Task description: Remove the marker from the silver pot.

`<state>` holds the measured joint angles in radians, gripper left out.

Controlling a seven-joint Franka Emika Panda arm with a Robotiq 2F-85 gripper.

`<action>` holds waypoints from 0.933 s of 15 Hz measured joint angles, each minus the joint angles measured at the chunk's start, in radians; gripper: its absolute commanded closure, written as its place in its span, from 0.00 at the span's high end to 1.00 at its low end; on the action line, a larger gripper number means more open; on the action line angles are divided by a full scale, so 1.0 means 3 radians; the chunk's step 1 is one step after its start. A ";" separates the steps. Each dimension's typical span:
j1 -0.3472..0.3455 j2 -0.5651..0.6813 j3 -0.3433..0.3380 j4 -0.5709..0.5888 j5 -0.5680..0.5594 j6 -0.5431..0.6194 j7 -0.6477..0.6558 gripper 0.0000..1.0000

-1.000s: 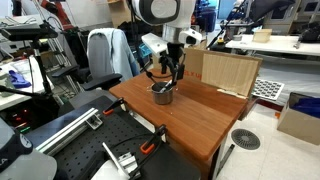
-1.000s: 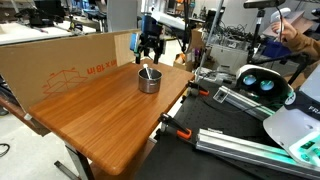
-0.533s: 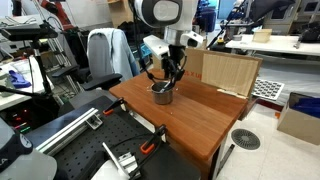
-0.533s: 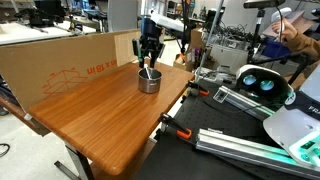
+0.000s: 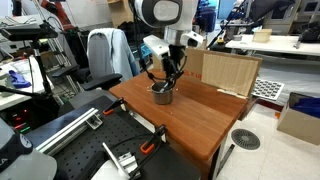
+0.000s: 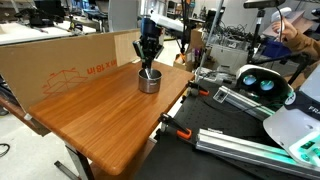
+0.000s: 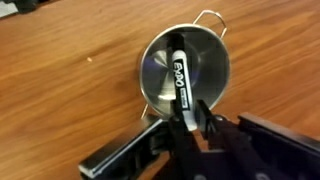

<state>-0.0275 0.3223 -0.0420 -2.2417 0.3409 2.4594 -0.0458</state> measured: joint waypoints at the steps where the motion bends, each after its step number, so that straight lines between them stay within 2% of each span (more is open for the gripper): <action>1: -0.0001 0.0000 0.0000 0.0001 0.0000 -0.0001 -0.0004 0.05; 8: 0.0000 -0.0046 0.0020 0.0084 -0.0029 -0.0001 -0.0006 0.05; 14: -0.0001 -0.0439 0.0036 0.0119 -0.0056 0.0003 -0.0003 0.05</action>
<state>-0.0277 0.1905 -0.0312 -2.2061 0.3241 2.4604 -0.0466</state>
